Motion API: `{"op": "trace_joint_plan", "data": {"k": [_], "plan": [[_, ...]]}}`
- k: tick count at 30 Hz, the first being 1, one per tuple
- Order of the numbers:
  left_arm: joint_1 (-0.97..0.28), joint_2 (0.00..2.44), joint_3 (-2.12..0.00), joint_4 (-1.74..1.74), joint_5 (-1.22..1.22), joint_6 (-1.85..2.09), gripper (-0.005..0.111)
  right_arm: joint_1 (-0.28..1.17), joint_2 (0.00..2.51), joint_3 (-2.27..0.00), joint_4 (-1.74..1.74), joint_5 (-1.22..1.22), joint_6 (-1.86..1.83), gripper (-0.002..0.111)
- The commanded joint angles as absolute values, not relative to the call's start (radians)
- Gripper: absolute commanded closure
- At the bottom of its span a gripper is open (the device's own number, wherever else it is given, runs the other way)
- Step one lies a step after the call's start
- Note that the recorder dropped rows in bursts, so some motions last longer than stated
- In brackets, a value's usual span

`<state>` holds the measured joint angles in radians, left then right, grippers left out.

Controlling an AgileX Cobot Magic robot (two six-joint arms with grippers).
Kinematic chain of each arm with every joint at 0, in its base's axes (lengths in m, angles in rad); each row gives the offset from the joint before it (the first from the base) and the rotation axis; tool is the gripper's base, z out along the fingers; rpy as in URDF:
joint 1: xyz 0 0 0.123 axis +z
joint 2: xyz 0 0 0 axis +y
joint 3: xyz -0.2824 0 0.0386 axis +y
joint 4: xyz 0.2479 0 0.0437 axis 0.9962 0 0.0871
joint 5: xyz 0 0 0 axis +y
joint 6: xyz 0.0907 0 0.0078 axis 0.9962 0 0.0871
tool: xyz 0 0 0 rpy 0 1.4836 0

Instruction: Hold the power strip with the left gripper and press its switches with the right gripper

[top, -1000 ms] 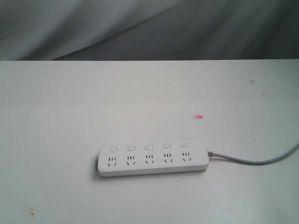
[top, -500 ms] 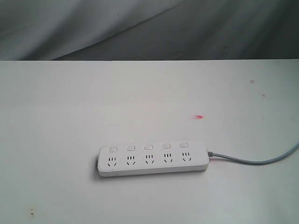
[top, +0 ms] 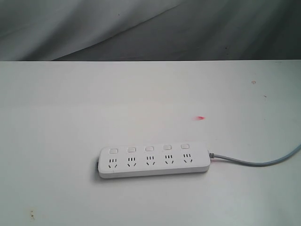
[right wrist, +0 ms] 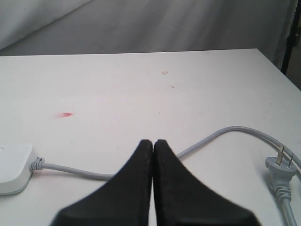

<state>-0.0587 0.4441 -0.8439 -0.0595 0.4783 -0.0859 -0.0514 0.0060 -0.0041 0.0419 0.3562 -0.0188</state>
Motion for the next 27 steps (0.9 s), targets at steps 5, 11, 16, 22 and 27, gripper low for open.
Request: {"op": "trace_joint_plan", "data": {"k": [5,11,16,22,27], "plan": [[-0.061,0.293,-0.447,-0.033,0.276,-0.069,0.107,-0.061,0.000,0.000,0.036,0.340,-0.017,0.108],[-0.061,0.096,-0.142,-0.035,0.179,-0.133,0.107,-0.061,0.000,0.000,0.036,0.340,-0.017,0.108],[-0.061,0.084,-0.062,0.024,0.184,-0.129,0.107,-0.061,0.000,0.000,0.036,0.340,-0.017,0.108],[-0.058,0.000,0.000,0.045,0.187,-0.128,0.107,-0.061,0.000,0.000,0.036,0.340,-0.017,0.108],[-0.058,0.000,0.000,0.041,0.209,-0.130,0.107,-0.061,0.000,0.000,0.036,0.340,-0.017,0.108]]}}
